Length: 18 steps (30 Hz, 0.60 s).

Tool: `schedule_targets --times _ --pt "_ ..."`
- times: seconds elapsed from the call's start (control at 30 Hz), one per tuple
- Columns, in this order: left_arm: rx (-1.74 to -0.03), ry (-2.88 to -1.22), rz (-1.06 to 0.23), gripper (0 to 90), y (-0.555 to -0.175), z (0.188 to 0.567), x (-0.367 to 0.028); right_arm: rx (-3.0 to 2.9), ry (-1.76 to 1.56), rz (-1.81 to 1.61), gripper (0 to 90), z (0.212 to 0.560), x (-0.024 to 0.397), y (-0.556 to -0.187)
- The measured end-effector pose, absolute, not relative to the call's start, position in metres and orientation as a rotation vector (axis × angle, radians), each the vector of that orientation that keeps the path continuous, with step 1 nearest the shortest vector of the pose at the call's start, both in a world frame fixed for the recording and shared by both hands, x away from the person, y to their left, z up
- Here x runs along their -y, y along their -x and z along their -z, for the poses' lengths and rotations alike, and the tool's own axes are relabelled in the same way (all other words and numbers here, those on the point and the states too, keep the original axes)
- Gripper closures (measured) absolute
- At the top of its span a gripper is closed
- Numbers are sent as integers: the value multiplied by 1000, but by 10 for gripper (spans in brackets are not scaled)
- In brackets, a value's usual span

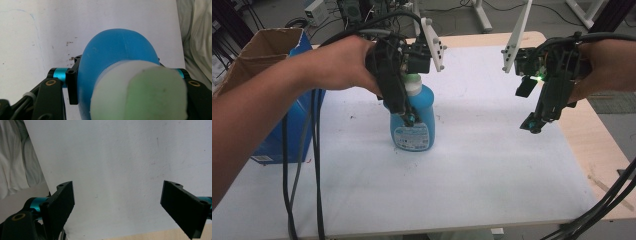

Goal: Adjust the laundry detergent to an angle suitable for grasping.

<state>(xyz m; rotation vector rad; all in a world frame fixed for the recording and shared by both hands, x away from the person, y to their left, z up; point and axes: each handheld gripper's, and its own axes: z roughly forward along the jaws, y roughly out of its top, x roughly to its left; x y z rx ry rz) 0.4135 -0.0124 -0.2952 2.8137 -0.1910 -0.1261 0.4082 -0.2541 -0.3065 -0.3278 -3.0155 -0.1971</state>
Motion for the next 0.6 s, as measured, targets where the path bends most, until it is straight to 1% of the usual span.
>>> schedule_targets --times 0.6 --pt "243 -2806 138 381 -415 300 17 3008 334 193 116 308 254 -408"
